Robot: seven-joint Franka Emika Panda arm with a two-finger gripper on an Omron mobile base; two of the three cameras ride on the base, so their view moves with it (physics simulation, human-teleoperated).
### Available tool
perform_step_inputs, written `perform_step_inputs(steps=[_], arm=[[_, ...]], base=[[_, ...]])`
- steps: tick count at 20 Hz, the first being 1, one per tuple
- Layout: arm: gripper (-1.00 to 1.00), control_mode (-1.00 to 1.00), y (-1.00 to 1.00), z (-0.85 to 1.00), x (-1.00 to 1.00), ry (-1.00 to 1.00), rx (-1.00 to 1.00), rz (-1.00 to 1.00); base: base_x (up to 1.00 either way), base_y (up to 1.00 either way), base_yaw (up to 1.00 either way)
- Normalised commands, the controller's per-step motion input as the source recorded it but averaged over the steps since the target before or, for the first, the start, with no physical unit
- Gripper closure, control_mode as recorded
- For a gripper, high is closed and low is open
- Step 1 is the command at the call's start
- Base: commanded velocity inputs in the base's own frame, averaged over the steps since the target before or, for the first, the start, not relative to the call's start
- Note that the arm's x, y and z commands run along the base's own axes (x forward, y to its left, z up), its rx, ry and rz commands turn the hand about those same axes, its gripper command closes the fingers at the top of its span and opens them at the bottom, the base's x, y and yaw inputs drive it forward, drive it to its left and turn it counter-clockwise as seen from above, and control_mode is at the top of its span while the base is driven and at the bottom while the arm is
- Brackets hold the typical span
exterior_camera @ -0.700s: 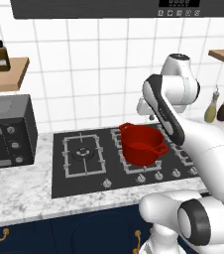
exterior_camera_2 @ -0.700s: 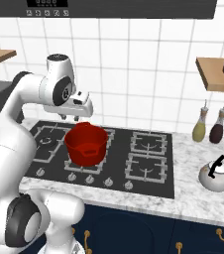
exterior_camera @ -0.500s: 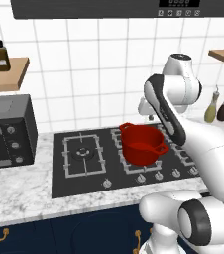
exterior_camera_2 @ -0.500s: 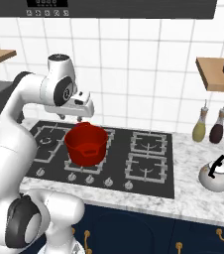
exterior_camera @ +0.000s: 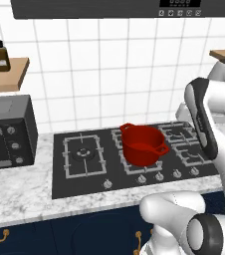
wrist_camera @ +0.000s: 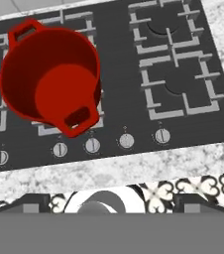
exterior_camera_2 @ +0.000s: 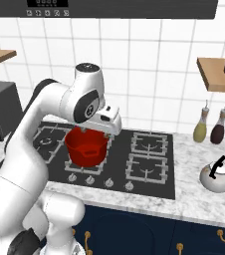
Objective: Pick the kettle from the counter and place it on a stove burner. Then turn the burner on.
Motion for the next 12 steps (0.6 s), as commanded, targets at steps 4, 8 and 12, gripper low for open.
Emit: perform_step_inputs(steps=[4, 8, 12], arm=[[-1.00, -1.00, -1.00, -0.09, -0.54, -0.02, 0.00, -0.12], [-1.00, -1.00, -1.00, -0.22, -0.42, -0.02, 0.00, -0.14], [-1.00, -1.00, -1.00, -0.36, -0.21, 0.00, 0.00, -0.12]], base=[[0.00, 0.00, 0.00], [0.00, 0.00, 0.00], [0.00, 0.00, 0.00]])
